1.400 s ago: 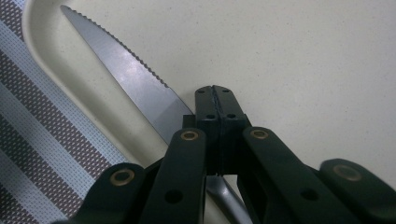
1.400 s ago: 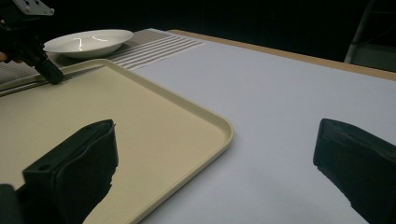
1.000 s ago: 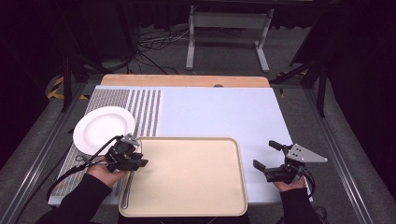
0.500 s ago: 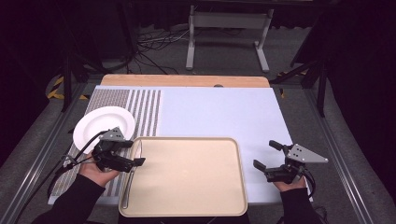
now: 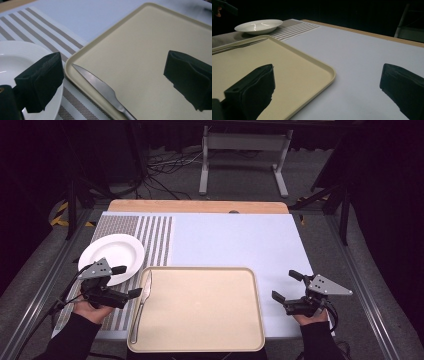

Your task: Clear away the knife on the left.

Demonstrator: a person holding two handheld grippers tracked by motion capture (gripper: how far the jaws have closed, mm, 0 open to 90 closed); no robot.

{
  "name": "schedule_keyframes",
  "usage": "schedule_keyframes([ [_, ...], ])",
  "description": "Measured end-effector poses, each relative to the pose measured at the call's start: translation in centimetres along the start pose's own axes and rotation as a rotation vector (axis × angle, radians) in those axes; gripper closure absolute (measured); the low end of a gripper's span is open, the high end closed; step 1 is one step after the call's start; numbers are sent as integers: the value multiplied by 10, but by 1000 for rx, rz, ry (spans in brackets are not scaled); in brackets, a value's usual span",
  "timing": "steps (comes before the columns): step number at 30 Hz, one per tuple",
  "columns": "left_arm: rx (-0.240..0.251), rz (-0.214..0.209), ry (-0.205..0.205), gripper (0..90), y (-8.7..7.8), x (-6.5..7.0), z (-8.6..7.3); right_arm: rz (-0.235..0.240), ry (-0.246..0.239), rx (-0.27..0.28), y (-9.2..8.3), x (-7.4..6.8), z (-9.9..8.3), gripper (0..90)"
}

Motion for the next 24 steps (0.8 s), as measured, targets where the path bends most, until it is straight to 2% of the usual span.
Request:
schedule_keyframes([
  [3,33,9,-2,38,-4,-3,-4,-5,-3,5,-1,1,1,7],
  [5,72,13,-6,38,-7,-5,-5,-4,-3,6,-1,1,1,7],
  [14,158,10,-13,31,-17,-9,-12,-4,-11,13,-2,0,2,6],
  [17,200,8,-2,31,-20,-11,-15,-4,-9,14,-2,0,2,6],
  [19,205,15,9,31,-23,-13,-18,-5,-13,18,-3,0,2,7],
  [24,238,30,-20,31,-25,-18,-25,-8,-9,29,-3,0,3,7],
])
Point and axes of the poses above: each handheld gripper's, and its own axes: y roughly forward along the jaws, z roughly out of its top, x roughly to its right, the point moved 10 cm from there along y, roughly forward along the jaws
